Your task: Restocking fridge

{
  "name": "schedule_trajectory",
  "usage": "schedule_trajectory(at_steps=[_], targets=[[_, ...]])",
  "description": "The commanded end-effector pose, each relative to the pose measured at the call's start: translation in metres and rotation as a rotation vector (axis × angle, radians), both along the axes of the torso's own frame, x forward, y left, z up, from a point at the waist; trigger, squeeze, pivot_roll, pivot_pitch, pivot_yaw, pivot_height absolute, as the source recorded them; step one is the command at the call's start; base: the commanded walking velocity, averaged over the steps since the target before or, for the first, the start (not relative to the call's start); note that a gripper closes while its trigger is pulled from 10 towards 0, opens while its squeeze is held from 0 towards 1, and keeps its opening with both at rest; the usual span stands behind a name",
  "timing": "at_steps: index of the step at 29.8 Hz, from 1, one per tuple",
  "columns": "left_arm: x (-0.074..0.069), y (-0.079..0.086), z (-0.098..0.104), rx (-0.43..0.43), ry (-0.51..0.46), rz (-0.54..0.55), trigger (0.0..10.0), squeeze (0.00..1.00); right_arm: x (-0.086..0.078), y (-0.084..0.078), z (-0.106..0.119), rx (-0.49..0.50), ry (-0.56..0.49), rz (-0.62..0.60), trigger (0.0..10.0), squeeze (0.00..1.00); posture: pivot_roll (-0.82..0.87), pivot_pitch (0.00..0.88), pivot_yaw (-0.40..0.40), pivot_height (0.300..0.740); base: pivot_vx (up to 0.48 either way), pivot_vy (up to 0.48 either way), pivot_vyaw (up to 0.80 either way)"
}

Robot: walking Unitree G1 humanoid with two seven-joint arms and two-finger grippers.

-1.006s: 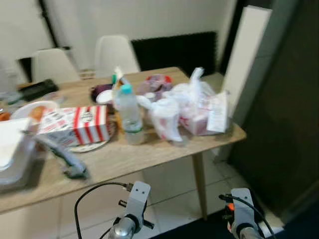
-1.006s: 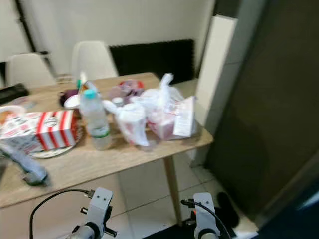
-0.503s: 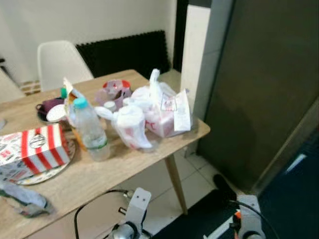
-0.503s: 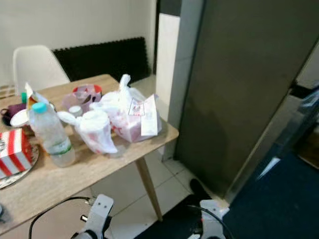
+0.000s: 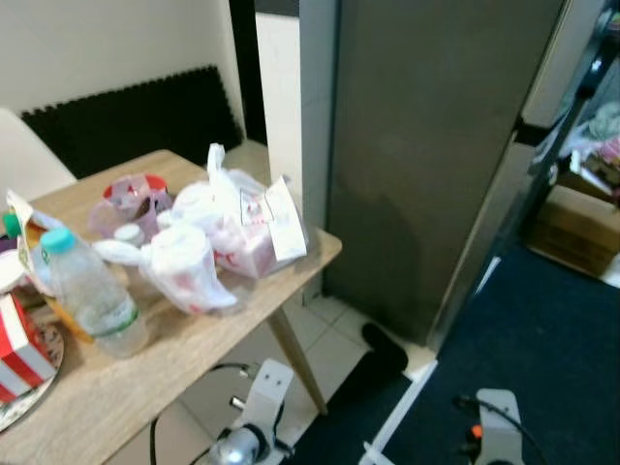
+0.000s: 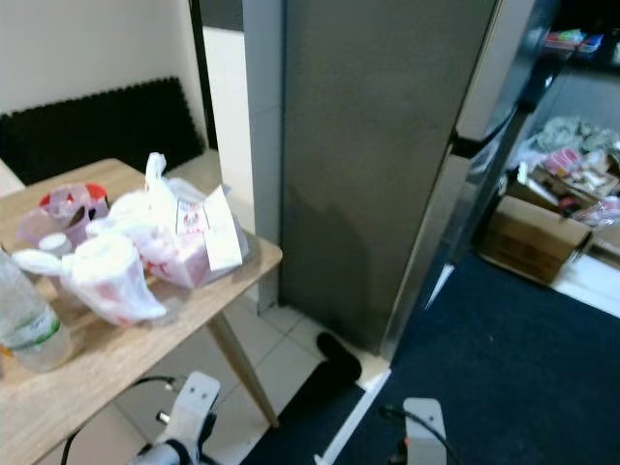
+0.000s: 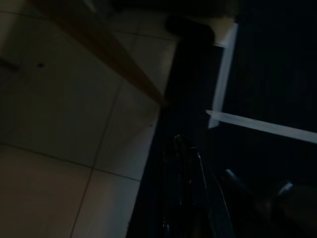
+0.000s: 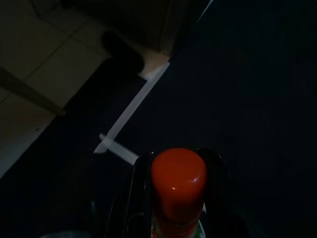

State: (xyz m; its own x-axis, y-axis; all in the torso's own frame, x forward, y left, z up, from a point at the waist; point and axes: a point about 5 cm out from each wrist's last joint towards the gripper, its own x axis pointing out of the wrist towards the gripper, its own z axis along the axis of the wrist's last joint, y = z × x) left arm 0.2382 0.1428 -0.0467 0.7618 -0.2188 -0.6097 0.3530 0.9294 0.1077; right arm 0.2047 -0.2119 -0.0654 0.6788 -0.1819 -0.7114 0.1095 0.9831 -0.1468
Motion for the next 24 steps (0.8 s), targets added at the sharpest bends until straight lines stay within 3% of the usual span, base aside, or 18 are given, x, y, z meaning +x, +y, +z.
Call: schedule_trajectory(at_steps=[1,4,7,24], targets=[[0.0012,-0.0025,0.0006,-0.004,0.000,-0.001,10.0,0.00,-0.0008,0.0002,-0.0006,0.005,0.003,-0.004,10.0,0.00,-0.06,0.031,0.015,0.740,0.000,-0.274,-0.80],[0.0015,-0.0027,0.0009,-0.005,-0.001,-0.001,10.0,0.00,-0.0004,0.0004,-0.0003,0.007,-0.001,-0.004,10.0,0.00,-0.06,0.031,0.016,0.740,0.000,-0.274,-0.80],[0.0024,-0.0042,0.0016,-0.012,-0.005,-0.001,10.0,0.00,0.0011,0.0013,0.0006,-0.014,-0.001,0.038,10.0,0.00,-0.06,0.031,0.016,0.740,0.000,-0.321,0.00],[0.0038,-0.0069,0.0029,-0.021,-0.013,-0.001,10.0,0.00,0.0025,0.0026,0.0015,-0.005,-0.014,0.026,10.0,0.00,-0.06,0.032,0.014,0.740,0.000,-0.339,0.00]])
